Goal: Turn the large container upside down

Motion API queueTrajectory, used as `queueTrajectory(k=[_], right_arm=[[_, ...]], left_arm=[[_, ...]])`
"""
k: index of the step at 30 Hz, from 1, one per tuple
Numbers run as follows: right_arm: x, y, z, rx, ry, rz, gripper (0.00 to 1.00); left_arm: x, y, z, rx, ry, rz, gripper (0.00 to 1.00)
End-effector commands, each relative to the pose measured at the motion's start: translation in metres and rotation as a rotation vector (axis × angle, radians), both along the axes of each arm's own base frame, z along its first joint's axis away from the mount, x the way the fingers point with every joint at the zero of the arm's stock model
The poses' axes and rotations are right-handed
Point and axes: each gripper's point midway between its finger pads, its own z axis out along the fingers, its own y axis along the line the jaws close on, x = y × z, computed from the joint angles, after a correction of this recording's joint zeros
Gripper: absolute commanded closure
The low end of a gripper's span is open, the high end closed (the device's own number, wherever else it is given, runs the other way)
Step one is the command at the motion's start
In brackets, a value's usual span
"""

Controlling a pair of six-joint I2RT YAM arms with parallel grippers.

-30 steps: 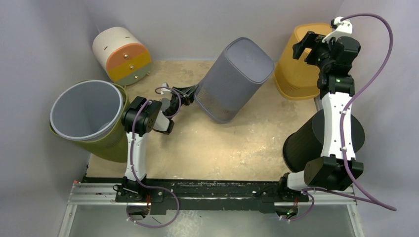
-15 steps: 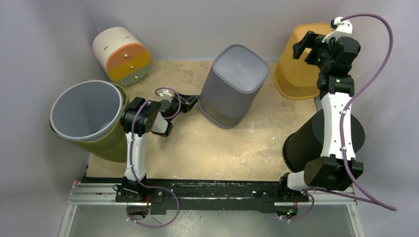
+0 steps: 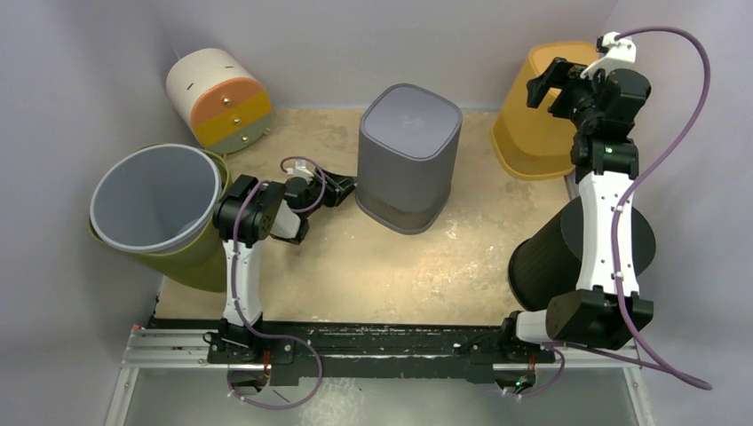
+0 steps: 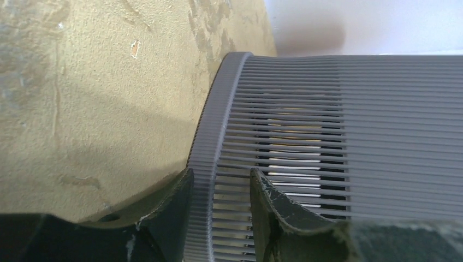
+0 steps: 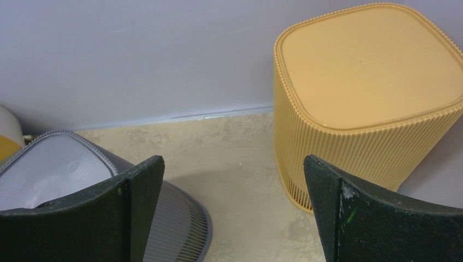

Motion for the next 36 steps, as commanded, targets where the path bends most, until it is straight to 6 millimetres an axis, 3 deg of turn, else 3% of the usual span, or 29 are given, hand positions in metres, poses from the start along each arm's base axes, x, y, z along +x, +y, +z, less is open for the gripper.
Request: queueTrajectory(k=[1, 6, 9, 13, 15, 19, 22, 27, 36], right_arm=[[-0.007, 0.004, 0.020, -0.009, -0.066, 0.022, 0.00], [-0.007, 0.004, 0.017, -0.014, -0.058, 0.026, 0.00], [-0.007, 0.005, 0.013, -0.013, -0.051, 0.027, 0.00], [-0.006, 0.006, 0.009, -0.009, -0.045, 0.035, 0.00], [-0.004, 0.006, 0.007, -0.003, -0.043, 0.036, 0.00], [-0.002, 0.006, 0.002, 0.009, -0.039, 0.035, 0.00], [-0.002, 0.005, 0.001, 0.012, -0.038, 0.030, 0.00], [-0.001, 0.002, 0.011, -0.005, -0.050, 0.017, 0.00], [0.003, -0.002, 0.021, -0.015, -0.069, 0.003, 0.00]], left_arm=[[0.000, 0.007, 0.003, 0.175, -0.012, -0.015, 0.59], [-0.011, 0.029, -0.002, 0.359, 0.084, 0.023, 0.53], [-0.026, 0.058, -0.001, 0.521, 0.156, 0.087, 0.52], [-0.067, 0.079, 0.026, 0.681, 0.170, 0.083, 0.57], [-0.089, 0.068, 0.044, 0.703, 0.114, 0.027, 0.59], [-0.139, 0.004, 0.081, 0.606, -0.103, -0.177, 0.56], [-0.162, -0.028, 0.088, 0.519, -0.179, -0.241, 0.54], [-0.157, -0.060, 0.078, 0.419, -0.204, -0.274, 0.54], [-0.086, -0.102, 0.061, 0.475, -0.232, -0.196, 0.54]])
